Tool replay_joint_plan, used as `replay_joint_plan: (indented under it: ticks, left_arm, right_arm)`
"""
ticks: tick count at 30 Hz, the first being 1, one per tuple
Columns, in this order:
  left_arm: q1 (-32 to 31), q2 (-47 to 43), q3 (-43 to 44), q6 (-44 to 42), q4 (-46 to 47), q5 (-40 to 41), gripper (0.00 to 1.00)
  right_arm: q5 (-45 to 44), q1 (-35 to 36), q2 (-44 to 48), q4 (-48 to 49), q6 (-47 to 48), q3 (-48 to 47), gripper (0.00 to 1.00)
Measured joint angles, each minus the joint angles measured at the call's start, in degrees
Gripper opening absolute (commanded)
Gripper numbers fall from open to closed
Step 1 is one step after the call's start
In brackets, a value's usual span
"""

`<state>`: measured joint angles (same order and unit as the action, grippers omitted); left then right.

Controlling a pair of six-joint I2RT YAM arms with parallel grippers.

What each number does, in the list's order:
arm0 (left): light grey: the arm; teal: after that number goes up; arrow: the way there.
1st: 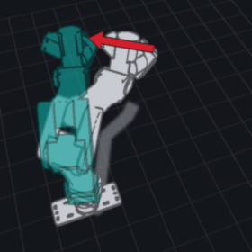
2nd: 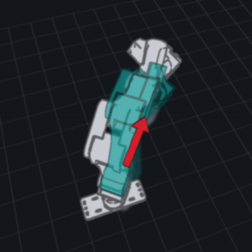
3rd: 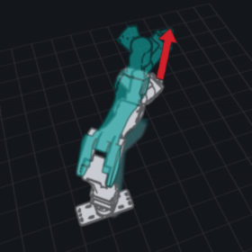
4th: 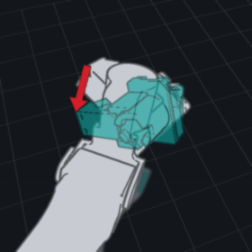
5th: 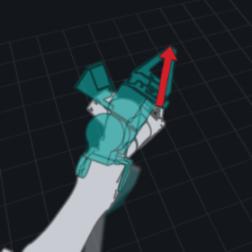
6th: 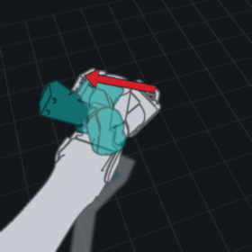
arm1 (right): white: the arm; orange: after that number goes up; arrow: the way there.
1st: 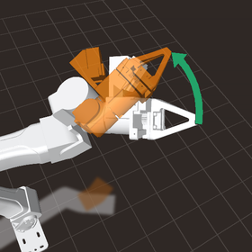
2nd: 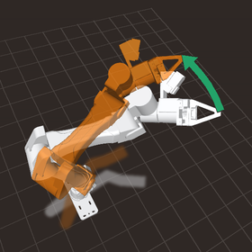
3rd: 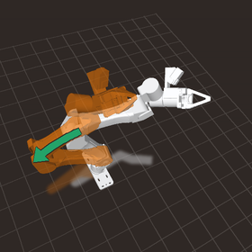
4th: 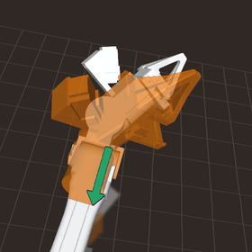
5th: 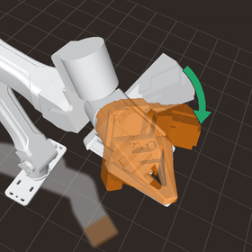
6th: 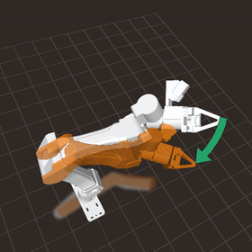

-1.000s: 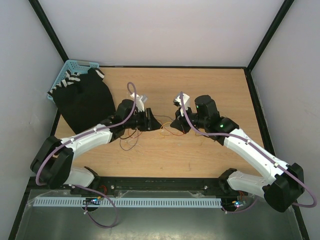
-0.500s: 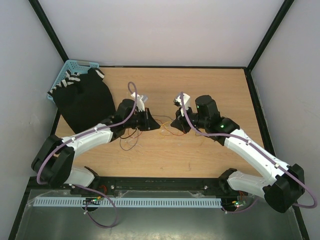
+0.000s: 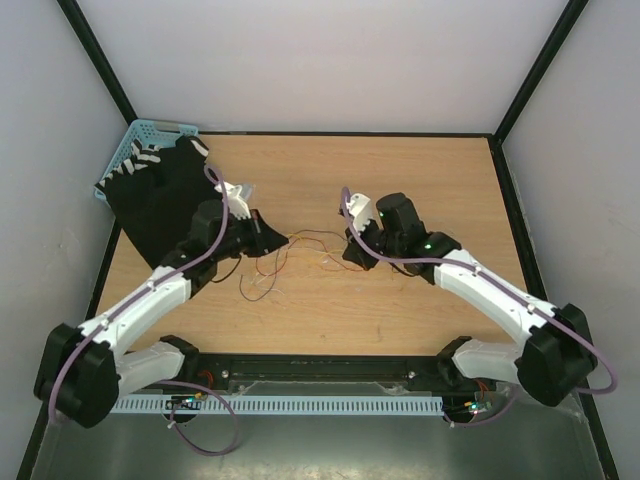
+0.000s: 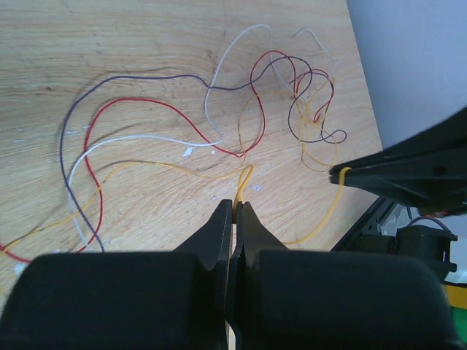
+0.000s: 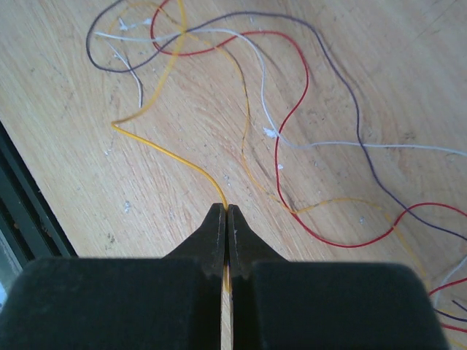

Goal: Zip-tie the wires
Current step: Straighten the cable at the center of the board.

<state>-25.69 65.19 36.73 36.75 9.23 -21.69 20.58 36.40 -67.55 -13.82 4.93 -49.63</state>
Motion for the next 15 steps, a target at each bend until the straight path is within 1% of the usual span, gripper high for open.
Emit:
replay_joint_plan:
  ticks: [2,4,8,12,15]
  left_arm:
    - [1.2,-3.0,-0.5,-0.6,-1.6,0.6,0.00]
    - [2.5,-6.4,-1.0,-1.2,-3.6,1.8,0.00]
    - [3.9,-14.0,-2.3,-2.9,-8.0,6.6,0.00]
    - [4.1,-19.3,-5.0,-3.7,-10.4,10.8,0.00]
    - [4.2,-20.5,-7.7,-3.3,-11.8,12.9,0.00]
  right_arm:
    - [0.0,0.0,-2.1,0.0,-0.4,-0.2,0.04]
    - [0.0,0.0,-3.8,0.0,-0.9,-0.4,0.08]
    - [0.1,0.1,-7.2,1.3,-2.0,-0.9,0.10]
    - [1.2,0.4,-13.3,5.7,-3.7,-1.0,0.12]
    - [1.4,0.4,-19.2,9.4,-4.8,-1.1,0.14]
